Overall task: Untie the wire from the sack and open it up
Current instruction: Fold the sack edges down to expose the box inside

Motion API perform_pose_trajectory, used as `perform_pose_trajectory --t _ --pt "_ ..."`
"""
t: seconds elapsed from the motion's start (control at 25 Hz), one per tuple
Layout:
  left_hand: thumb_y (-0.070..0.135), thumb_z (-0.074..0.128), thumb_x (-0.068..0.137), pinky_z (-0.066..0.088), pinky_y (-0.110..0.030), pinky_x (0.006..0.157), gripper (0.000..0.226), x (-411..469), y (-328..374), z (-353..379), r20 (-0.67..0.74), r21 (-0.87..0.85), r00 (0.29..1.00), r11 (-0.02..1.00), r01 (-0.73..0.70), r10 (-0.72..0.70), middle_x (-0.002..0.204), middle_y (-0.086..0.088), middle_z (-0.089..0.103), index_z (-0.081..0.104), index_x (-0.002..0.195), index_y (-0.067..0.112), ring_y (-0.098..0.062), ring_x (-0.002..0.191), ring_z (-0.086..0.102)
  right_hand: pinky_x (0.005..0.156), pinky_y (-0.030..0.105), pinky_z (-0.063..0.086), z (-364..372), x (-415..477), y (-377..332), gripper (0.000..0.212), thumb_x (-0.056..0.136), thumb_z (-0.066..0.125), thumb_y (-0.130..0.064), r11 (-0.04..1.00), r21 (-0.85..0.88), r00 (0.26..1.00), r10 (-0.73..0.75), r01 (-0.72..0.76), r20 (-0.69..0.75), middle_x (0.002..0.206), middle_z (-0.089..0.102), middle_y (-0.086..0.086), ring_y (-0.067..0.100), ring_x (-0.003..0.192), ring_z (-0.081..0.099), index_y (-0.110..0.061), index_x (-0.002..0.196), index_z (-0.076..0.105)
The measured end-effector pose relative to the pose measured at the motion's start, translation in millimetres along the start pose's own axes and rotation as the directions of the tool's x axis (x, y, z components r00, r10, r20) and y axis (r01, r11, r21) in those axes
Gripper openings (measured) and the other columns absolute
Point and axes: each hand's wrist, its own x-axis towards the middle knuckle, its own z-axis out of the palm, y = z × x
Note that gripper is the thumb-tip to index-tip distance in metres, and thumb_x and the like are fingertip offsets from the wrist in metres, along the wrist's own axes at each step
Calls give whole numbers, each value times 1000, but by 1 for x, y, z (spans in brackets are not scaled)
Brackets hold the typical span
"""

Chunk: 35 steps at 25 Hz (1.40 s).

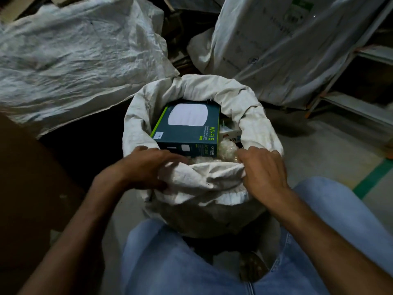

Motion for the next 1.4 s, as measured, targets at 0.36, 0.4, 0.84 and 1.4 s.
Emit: perform_pose_trajectory --t 0.36,0.4,0.84,1.4 --pt "21 65 81 45 -33 43 24 -17 17 92 -643 219 765 967 130 43 90 -7 64 67 105 16 -29 74 64 97 41 45 -15 23 -74 86 68 81 -59 917 186 854 -397 353 336 137 54 3 26 124 52 -26 139 47" --pt "24 70 81 49 -33 46 28 -19 15 91 -639 164 769 977 139 -2 95 -6 64 66 108 18 -28 79 65 85 37 49 -9 25 -83 69 72 81 -50 906 160 853 -423 392 304 126 62 3 26 114 60 -25 130 54" --pt "21 73 83 28 -38 116 86 10 -36 7 139 414 983 909 55 -123 158 13 39 33 155 44 -17 148 30 62 35 32 45 -4 -95 26 87 72 -31 780 -31 780 -624 625 44 96 65 3 28 90 66 -23 110 64" --pt "43 63 73 54 -37 62 44 -35 -92 111 -313 -5 885 932 361 -345 95 0 73 61 114 30 -30 83 72 84 46 51 51 -2 -95 59 87 67 -36 767 62 721 -624 638 301 128 50 5 27 111 53 -24 139 44"
